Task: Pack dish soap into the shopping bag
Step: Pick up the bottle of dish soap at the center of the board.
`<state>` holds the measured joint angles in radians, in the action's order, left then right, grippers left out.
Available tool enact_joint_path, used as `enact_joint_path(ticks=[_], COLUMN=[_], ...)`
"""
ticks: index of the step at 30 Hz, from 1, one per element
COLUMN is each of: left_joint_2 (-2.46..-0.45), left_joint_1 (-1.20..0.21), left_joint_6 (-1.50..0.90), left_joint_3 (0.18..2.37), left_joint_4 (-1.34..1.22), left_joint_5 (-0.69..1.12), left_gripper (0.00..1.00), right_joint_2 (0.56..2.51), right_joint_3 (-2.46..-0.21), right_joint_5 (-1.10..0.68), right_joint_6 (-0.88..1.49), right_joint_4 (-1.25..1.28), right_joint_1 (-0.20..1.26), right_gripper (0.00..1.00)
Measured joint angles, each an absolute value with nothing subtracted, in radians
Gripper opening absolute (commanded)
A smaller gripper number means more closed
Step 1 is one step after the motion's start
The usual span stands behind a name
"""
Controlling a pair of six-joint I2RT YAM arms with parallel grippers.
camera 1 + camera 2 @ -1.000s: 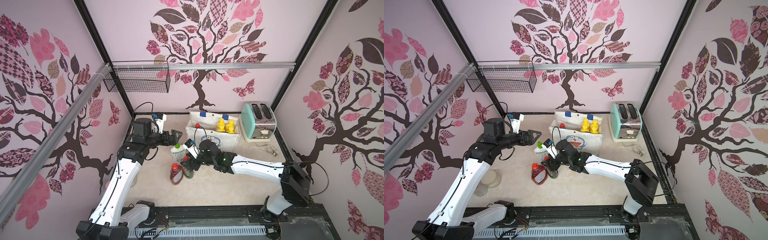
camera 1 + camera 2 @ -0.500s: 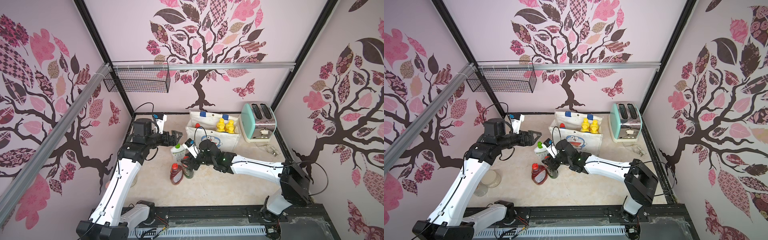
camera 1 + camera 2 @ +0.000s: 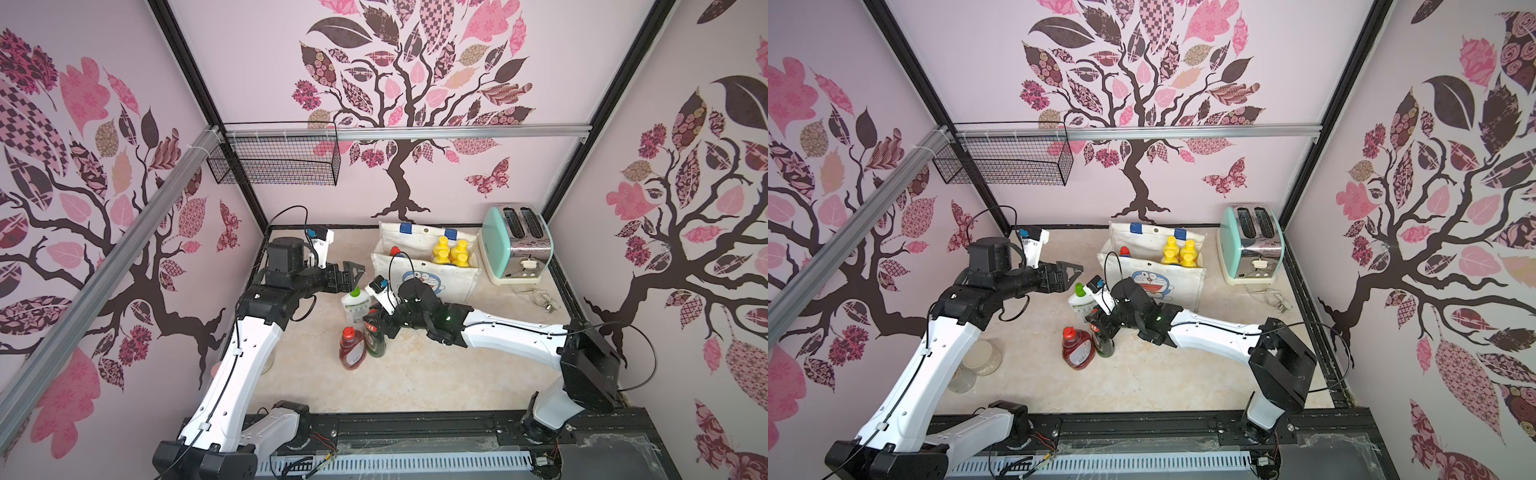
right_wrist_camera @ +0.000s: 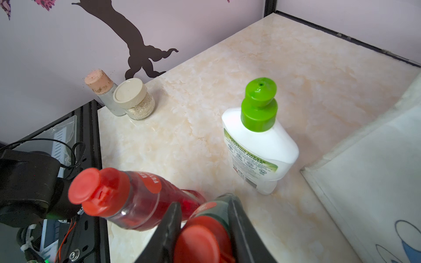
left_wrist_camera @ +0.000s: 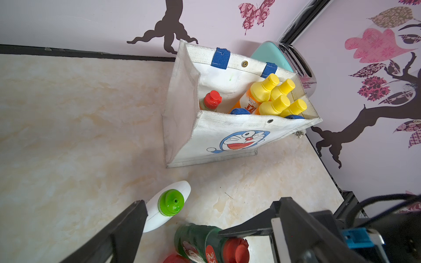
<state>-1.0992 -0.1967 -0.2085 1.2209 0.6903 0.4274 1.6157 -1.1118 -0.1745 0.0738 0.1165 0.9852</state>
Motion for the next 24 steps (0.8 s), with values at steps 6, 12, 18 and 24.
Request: enact_joint_path(ticks=[6,12,18,24], left_joint_2=[-1.099,-1.099,-1.099,-1.100], left_joint_1=[-0.197,-0.197,-0.197,-0.197], left_joint_6=[-0.208,-0.208,-0.208,-0.208], left_joint_3=[1.221,1.219,1.208,1.208], left_joint_4=[0.690,0.690,0.689,0.689], left_joint_5=[0.427,0.427,0.429,0.432], left_gripper=[0.97,0.97,0.97,0.97], right_joint_2=[1.615,1.610,1.568,1.552], right_joint_3=[-1.122,-1.157,-1.158,-1.193], right_joint_5=[-0.166,-0.120,-0.055,-0.010], right_joint_6=[0.071,0.074,0.075,0.075], right_joint_4=[0.096,0.012,-0.082,-0.186], right_joint_1=[0.986,0.986,0.989,0.989], right_gripper=[0.15,0.00,0.00,0.00])
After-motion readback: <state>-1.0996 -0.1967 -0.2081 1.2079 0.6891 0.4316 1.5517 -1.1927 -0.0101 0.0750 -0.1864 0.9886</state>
